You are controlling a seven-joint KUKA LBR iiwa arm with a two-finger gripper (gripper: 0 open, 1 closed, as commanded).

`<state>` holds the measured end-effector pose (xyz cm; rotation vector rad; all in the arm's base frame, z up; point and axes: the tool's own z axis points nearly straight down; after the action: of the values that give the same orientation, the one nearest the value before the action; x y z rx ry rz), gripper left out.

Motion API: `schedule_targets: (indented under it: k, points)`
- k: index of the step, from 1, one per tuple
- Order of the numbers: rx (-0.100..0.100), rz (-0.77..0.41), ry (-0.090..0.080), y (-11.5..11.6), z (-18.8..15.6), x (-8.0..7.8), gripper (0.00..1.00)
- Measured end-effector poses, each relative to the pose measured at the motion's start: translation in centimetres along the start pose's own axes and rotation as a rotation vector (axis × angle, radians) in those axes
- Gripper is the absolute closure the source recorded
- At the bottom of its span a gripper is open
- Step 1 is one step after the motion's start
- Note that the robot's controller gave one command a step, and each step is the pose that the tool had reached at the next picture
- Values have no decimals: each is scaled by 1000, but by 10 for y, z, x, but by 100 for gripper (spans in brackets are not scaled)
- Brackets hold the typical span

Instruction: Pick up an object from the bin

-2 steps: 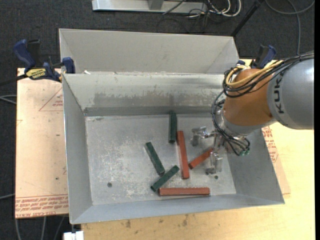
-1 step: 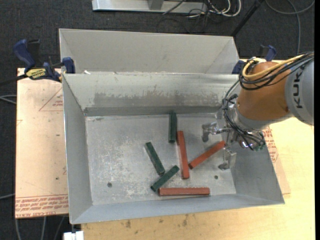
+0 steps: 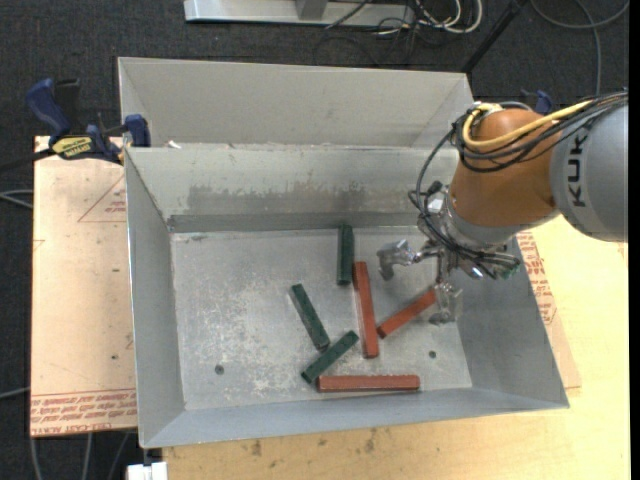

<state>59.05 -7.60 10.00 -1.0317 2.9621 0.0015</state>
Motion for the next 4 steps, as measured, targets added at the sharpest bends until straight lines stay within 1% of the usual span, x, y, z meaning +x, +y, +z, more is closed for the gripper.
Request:
schedule_targets:
  k: [1, 2, 3, 4]
  points:
    - [0, -179, 3, -34, 31, 18, 0]
    - [-1, -174, 1, -34, 31, 17, 0]
    - [-1, -174, 1, -35, 30, 17, 100]
    - [5, -172, -2, -35, -29, 14, 100]
